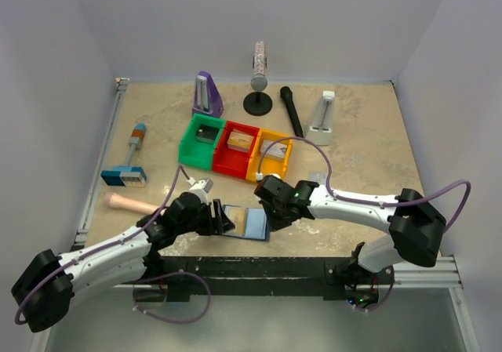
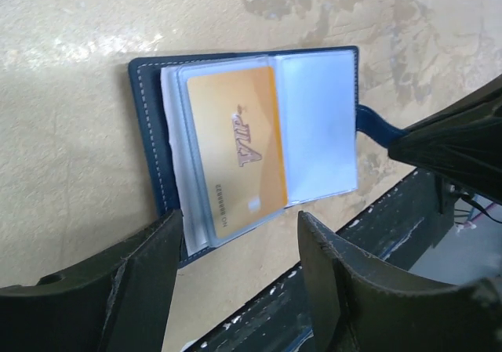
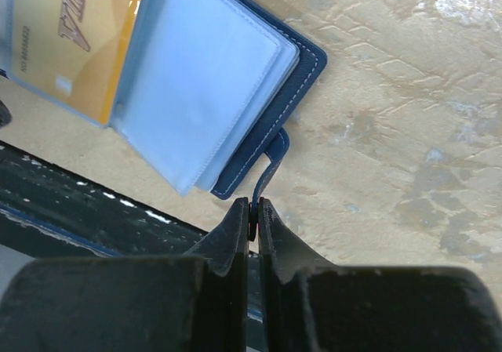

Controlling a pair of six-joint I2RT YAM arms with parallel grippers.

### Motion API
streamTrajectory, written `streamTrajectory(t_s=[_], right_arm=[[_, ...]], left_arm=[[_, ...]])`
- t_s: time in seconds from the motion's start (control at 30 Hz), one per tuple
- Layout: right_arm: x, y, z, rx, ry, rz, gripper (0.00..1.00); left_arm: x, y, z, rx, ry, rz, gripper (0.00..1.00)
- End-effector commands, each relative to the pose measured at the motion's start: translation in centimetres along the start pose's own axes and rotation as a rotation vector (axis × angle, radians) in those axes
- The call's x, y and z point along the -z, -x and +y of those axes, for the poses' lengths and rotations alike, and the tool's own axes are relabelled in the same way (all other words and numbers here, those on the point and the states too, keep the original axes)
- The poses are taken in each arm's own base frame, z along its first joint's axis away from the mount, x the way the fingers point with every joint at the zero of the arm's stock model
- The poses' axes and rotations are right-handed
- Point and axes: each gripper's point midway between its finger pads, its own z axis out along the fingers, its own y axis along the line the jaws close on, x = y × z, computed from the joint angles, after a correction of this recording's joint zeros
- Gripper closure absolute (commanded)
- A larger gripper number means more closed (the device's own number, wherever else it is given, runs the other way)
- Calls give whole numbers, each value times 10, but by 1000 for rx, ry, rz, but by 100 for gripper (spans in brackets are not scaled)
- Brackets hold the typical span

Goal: Take the credit cards out of the card holder
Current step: Remove the credit card from the card holder.

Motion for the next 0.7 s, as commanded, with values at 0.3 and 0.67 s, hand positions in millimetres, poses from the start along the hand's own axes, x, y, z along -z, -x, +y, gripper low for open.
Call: streamTrajectory(t_s=[0.3,0.67], right_arm=[[39,7,-31,6,-124,-93,52],[85,53,35,54,251,-339,51]], left_arm=[[11,8,6,-6,36,-57,36],[16,27,-8,-13,1,-121,37]])
